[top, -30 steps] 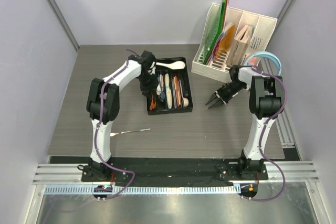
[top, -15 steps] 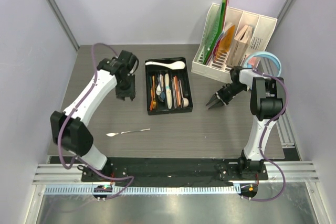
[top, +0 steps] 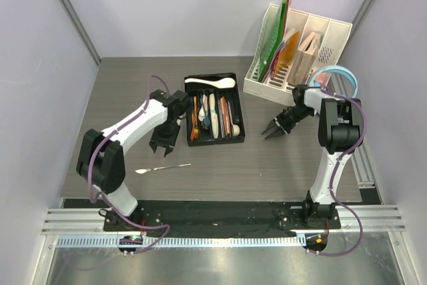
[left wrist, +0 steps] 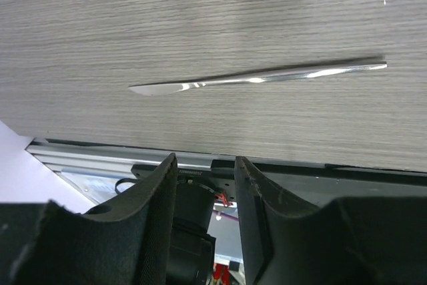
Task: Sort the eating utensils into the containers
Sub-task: Pick up the knife at the center of the board.
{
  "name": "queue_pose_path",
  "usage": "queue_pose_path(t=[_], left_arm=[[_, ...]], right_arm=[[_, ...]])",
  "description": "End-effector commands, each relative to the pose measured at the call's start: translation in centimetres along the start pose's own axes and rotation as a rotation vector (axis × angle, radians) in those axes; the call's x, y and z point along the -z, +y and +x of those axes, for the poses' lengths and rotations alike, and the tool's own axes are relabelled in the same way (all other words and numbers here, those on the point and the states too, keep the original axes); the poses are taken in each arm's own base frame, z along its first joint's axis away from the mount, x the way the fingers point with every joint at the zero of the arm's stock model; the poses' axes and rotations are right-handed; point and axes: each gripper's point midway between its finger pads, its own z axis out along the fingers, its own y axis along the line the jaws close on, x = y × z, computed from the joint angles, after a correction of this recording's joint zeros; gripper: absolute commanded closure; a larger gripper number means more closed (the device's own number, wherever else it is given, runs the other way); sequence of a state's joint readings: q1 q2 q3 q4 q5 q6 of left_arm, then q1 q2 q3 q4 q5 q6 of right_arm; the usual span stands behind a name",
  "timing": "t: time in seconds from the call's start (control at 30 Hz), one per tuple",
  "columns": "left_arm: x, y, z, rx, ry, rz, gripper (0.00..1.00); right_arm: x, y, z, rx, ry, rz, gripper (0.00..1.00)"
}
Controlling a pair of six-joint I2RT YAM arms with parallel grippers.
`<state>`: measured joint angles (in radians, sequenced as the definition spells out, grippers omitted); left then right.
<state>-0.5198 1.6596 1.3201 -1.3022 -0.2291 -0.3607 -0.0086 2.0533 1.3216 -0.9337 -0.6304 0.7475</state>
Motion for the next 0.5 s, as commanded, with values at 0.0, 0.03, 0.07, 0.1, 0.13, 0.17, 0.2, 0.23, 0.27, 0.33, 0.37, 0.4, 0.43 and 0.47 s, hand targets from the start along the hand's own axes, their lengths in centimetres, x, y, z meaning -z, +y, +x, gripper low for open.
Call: queue_pose_path(t=[0.0,0.03,0.07,0.1,0.13,0.17,0.2,0.23,0.27,0.33,0.37,0.4,0.43,0.47], left_arm=[[-2.3,-1.2,1.2,-0.037,0.086,0.027,0.59],[-3.2,-2.0,1.0,-0.048,0.090,0.034,0.59],[-3.8,-2.5,1.1,-0.053,0.096,0.042,0.59],[-4.4,-2.9,1.5,-0.064,0.109,0.042,0.59],[-5.2,-3.6,1.3,-0.081,0.100,0.039,0.59],[-5.6,-3.8,1.3,-0.088,0.102,0.036,0.59],[-6.0,-3.8,1.3,-0.097,0.100,0.021,0.59],[-6.4,-4.2,1.0,-0.099,0.087,0.030,0.59],[-6.6,-4.4,1.0,-0.102,0.084,0.037,0.59],[-6.9,-4.7,0.5,-0.105,0.059,0.050,0.59],[-7.0,-4.8,0.4,-0.108,0.055,0.051,0.59],[-7.1,-4.8,0.3,-0.112,0.050,0.052,0.59],[-7.0,-4.7,0.3,-0.122,0.046,0.050,0.59],[-7.1,-4.7,0.2,-0.130,0.044,0.046,0.59]], right_arm=[[-1.6,-1.7,1.7,-0.064,0.102,0.029,0.71],[-1.6,-1.7,1.7,-0.062,0.103,0.027,0.71],[-1.6,-1.8,1.8,-0.062,0.102,0.028,0.71],[-1.6,-1.9,1.8,-0.064,0.103,0.031,0.71],[-1.6,-1.9,1.8,-0.062,0.101,0.030,0.71],[-1.5,-1.9,1.9,-0.060,0.100,0.031,0.71],[-2.0,-1.9,2.6,-0.041,0.108,0.046,0.71],[-2.0,-1.9,2.6,-0.042,0.109,0.047,0.71],[-2.0,-2.0,2.7,-0.043,0.109,0.049,0.71],[-2.0,-2.1,2.8,-0.038,0.108,0.052,0.71],[-2.0,-2.2,2.8,-0.038,0.104,0.053,0.71],[-1.9,-2.2,2.9,-0.036,0.103,0.054,0.71],[-1.9,-2.3,2.9,-0.037,0.103,0.056,0.71],[-2.0,-2.4,3.0,-0.040,0.103,0.059,0.71]])
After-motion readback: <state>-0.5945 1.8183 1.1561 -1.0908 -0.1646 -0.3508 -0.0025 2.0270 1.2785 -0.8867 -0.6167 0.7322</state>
